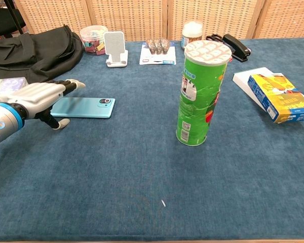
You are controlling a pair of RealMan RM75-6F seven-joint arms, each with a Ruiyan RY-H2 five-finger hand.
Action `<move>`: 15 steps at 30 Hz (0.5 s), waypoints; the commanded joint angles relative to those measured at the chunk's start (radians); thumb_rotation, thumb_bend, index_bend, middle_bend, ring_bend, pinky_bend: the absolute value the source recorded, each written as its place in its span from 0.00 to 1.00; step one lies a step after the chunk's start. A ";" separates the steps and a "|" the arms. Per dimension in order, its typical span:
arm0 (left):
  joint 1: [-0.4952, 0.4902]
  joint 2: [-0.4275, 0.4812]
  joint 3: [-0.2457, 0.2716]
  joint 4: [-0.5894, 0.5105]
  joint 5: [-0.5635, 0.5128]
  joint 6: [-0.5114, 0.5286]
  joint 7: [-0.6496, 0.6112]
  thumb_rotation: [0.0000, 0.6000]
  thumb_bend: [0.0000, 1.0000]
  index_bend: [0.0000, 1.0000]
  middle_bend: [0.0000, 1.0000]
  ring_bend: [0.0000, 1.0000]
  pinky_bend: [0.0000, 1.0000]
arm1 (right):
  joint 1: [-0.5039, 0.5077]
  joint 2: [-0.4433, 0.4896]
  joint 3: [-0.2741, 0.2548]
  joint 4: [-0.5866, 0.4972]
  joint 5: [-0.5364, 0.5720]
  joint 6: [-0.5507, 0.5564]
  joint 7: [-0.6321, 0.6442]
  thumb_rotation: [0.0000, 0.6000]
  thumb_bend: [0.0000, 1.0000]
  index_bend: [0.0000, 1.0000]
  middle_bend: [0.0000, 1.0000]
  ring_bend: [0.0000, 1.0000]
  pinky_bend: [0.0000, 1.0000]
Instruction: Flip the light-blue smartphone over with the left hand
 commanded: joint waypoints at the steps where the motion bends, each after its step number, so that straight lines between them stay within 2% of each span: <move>1: -0.004 -0.004 0.002 0.005 -0.003 -0.002 0.003 1.00 0.44 0.01 0.00 0.00 0.00 | 0.001 -0.001 0.000 0.001 -0.001 0.000 -0.001 1.00 0.00 0.11 0.00 0.00 0.00; 3: -0.006 -0.005 0.002 0.007 -0.004 -0.002 0.001 1.00 0.47 0.05 0.00 0.00 0.00 | 0.001 -0.001 -0.001 0.001 -0.001 0.000 0.001 1.00 0.00 0.11 0.00 0.00 0.00; 10: -0.008 -0.004 0.008 0.011 0.005 0.016 -0.002 1.00 0.70 0.33 0.00 0.00 0.00 | 0.002 0.000 0.000 0.002 0.001 0.000 0.005 1.00 0.00 0.11 0.00 0.00 0.00; 15: -0.007 -0.003 0.011 0.010 0.006 0.028 0.007 1.00 0.79 0.39 0.00 0.00 0.00 | 0.001 0.001 0.000 0.002 0.000 0.001 0.009 1.00 0.00 0.11 0.00 0.00 0.00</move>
